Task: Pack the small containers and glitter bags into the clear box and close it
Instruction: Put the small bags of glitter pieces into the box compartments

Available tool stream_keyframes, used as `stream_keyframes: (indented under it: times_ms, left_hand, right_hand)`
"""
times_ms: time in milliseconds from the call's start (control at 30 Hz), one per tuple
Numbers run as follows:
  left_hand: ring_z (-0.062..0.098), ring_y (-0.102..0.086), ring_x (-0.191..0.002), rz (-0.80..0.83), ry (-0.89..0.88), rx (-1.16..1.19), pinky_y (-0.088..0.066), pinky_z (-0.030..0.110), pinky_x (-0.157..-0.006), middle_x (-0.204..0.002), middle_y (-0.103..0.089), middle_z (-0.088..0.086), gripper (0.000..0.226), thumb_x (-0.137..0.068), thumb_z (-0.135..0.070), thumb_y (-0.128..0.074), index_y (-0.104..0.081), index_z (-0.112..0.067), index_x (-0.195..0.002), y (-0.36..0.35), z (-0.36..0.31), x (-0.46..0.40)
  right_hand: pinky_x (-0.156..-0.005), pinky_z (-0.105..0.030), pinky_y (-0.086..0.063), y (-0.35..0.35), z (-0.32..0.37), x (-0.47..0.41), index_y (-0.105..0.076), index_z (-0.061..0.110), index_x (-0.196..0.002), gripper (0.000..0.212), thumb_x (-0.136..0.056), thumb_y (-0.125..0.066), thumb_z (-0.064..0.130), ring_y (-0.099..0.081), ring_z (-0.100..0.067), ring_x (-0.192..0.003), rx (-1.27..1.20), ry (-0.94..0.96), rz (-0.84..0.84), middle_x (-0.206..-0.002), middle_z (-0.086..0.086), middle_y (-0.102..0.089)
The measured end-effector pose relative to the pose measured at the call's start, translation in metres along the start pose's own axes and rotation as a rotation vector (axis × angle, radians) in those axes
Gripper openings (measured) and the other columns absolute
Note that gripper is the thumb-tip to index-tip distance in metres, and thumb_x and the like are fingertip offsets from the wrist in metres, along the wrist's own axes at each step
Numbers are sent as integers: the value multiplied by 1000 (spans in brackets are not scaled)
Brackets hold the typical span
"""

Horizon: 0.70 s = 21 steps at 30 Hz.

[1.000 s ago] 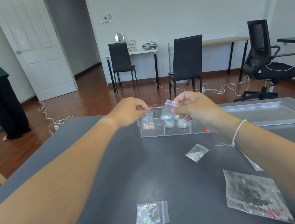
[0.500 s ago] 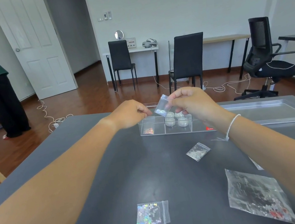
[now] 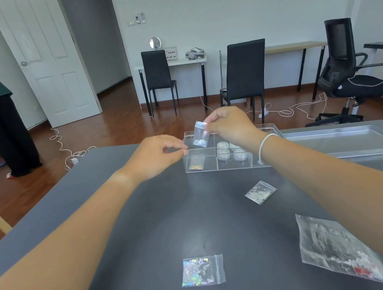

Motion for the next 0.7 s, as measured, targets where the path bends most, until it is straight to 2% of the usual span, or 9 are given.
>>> stream_keyframes:
  times_ms: [133,267,333,433,567,700]
  left_hand:
    - [-22,-51,-81,-25,23,32,-35,-3,-74,-100,-62,-17,17,-80,-22,-68,-72,-24,-96,-1,5,3]
    - [-13,-54,-87,-58,45,57,-35,-2,-78,-104,-63,-14,17,-81,-19,-67,-72,-22,-97,-3,5,5]
    - [-6,-56,-91,-73,50,60,-36,3,-83,-107,-65,-9,17,-81,-18,-67,-72,-20,-97,-3,4,6]
    - [2,-57,-96,-87,56,66,-37,8,-86,-112,-67,-3,17,-81,-17,-66,-72,-18,-97,-3,3,8]
    - [2,-56,-99,-90,66,63,-36,9,-87,-115,-67,-1,18,-82,-16,-66,-72,-16,-98,-3,2,9]
    - [0,-55,-98,-86,68,67,-34,-1,-84,-116,-66,1,20,-81,-16,-66,-71,-15,-100,-3,2,9]
  right_hand:
    - [-58,-24,-43,-12,-2,-3,-60,25,-60,25,-79,-60,9,-52,-12,-60,125,-2,48,-65,8,-58]
    - [-89,-36,-48,-23,-3,0,-58,26,-58,23,-76,-62,11,-61,-20,-91,287,-15,114,-74,7,-64]
    - [-96,-42,-44,-27,-3,0,-61,23,-64,16,-76,-61,12,-61,-22,-97,347,-10,137,-87,1,-71]
    - [-99,-41,-40,-30,-5,0,-69,20,-77,12,-78,-58,13,-60,-21,-100,443,-20,140,-95,1,-73]
    - [-99,-38,-30,-30,-5,-2,-73,16,-87,25,-80,-50,11,-59,-25,-100,584,-8,92,-98,-2,-72]
    - [-94,-38,-27,-27,-4,-1,-73,13,-86,30,-80,-44,9,-59,-28,-99,625,32,42,-97,-4,-73]
Point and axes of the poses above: each hand's wrist, its own x-axis away from the middle knuckle, its own y-axis out of the back of the hand, z = x × y, the point moved 5 cm from there along -x, towards the middle knuckle
